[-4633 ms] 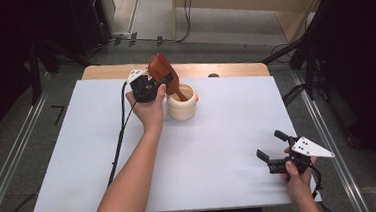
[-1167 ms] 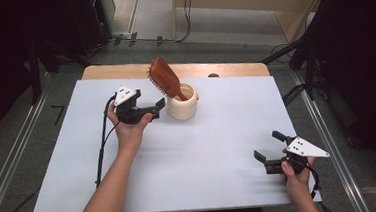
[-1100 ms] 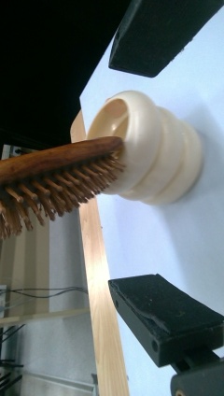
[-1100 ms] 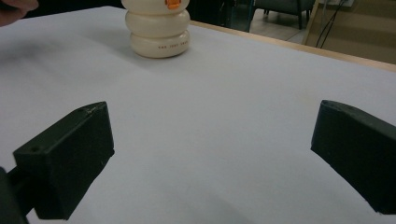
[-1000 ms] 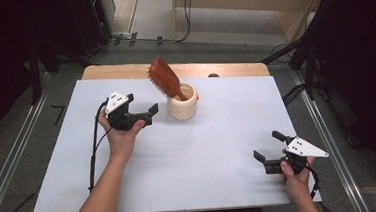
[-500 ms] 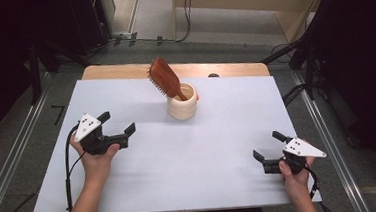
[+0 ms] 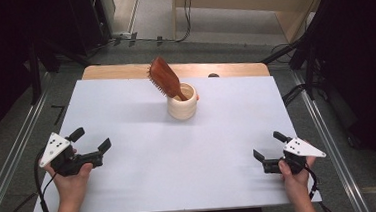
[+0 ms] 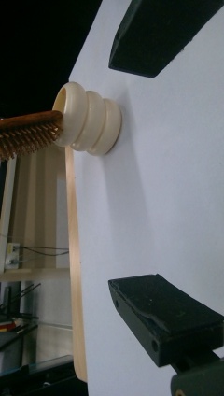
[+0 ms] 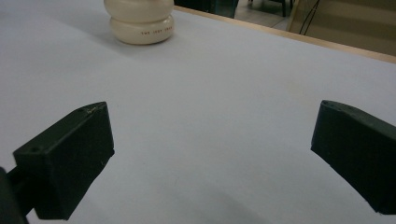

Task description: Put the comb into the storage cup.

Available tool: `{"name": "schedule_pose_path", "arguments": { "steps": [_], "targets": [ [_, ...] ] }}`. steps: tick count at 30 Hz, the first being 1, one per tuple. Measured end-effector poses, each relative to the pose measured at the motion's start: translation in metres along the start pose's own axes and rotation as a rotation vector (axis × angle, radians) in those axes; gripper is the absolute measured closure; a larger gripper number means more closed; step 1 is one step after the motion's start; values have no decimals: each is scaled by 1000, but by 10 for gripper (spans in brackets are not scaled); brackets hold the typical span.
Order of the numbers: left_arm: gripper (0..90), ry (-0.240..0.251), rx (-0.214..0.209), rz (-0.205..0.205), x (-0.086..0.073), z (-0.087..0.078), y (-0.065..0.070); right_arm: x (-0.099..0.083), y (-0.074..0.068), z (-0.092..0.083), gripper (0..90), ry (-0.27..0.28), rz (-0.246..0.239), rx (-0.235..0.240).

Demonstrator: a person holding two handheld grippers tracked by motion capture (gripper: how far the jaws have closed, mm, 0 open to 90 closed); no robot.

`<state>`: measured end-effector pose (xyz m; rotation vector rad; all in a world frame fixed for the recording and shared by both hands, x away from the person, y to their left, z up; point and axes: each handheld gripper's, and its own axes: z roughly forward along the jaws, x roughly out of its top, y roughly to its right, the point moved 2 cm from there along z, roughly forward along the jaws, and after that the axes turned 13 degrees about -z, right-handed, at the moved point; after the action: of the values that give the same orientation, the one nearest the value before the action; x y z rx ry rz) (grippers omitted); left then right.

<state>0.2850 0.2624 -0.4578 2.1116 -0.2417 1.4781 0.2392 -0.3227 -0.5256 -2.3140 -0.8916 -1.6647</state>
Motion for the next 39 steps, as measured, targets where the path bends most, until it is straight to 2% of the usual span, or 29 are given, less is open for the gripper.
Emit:
{"name": "schedule_pose_path", "arguments": {
  "steps": [4, 8, 13, 21, 30, 36, 39],
  "targets": [
    [0, -5, 16, 0, -5, -14, -6, 0, 0, 0, 0, -1, -7, 1],
    [0, 0, 13, -12, -8, -25, -10, 0, -1, 1, 0, -1, -11, 6],
    [0, -3, 20, 4, -12, -37, -13, 1, -2, 1, 0, -5, -24, 11],
    [0, -19, 59, -7, -20, -55, -27, 1, -1, 0, 0, 10, -25, 22],
    [0, -69, 94, 7, -32, -63, -41, 1, -2, 0, 0, 8, -30, 28],
    [0, -63, 99, -21, -32, -68, -50, 1, -2, -1, 0, 6, -30, 28],
    [0, -62, 105, -17, -33, -69, -53, 1, -2, 0, 0, 6, -31, 29]
  ]
}}
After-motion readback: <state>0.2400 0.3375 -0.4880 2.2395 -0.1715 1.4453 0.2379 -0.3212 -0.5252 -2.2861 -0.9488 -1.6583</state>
